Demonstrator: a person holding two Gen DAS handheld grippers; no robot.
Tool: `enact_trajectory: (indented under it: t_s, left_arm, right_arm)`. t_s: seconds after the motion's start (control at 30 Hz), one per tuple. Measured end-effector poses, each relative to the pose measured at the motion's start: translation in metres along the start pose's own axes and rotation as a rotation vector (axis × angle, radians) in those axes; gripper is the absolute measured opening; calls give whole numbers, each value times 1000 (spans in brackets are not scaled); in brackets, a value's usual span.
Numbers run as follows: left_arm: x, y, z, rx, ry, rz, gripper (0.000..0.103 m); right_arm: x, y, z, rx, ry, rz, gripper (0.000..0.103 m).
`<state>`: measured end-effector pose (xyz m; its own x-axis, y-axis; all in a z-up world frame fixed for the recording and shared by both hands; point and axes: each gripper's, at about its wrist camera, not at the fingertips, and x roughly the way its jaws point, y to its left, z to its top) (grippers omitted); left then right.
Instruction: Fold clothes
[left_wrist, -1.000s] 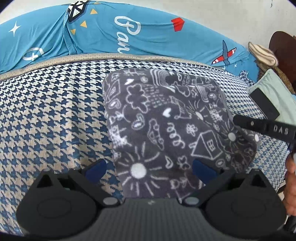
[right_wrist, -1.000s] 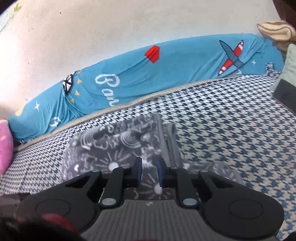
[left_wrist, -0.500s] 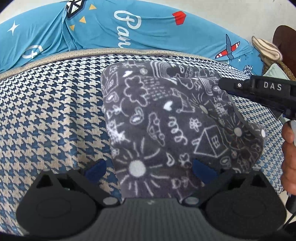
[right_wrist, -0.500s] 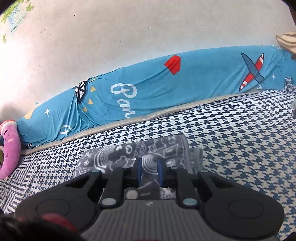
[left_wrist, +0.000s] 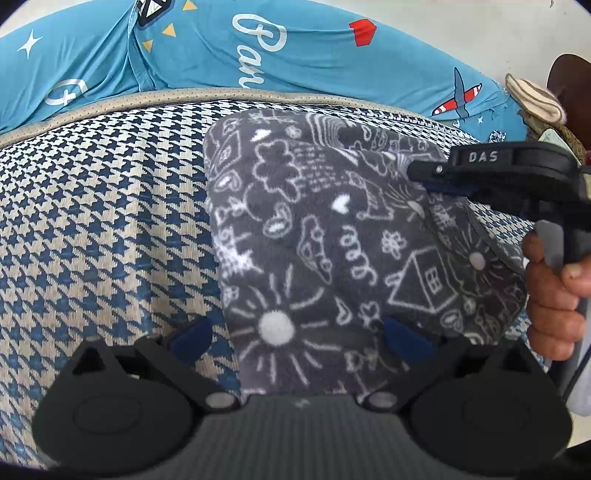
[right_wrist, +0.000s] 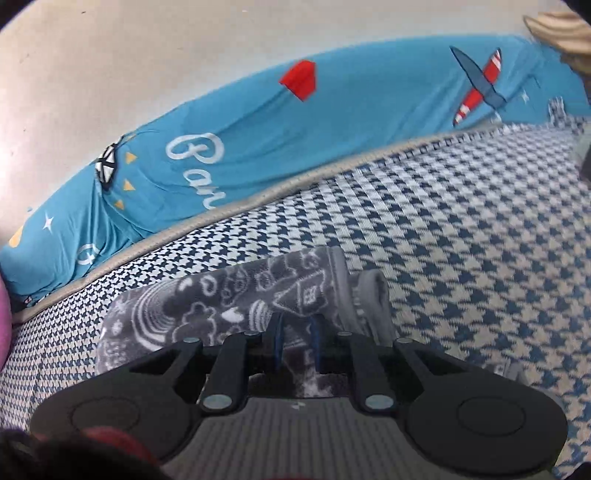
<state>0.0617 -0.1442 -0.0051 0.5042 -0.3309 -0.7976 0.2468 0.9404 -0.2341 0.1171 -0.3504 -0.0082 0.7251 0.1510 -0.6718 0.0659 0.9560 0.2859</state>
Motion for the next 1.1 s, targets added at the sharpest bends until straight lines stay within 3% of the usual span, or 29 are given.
enact_trajectory:
  t_s: [0.37, 0.5, 0.73, 1.1]
  left_arm:
    - [-1, 0, -6, 5, -2, -2, 103]
    - [0, 0, -5, -5, 9, -11, 103]
    - [1, 1, -5, -11, 18, -16, 103]
    - [2, 1, -6, 10, 11, -21, 103]
  right_arm:
    - [5, 3, -5, -21, 6, -31, 11]
    - [-7, 15, -6, -72, -30, -24, 17]
    - [-34, 17, -9, -66, -56, -5, 17]
    - [-80, 5, -22, -67, -43, -116, 20]
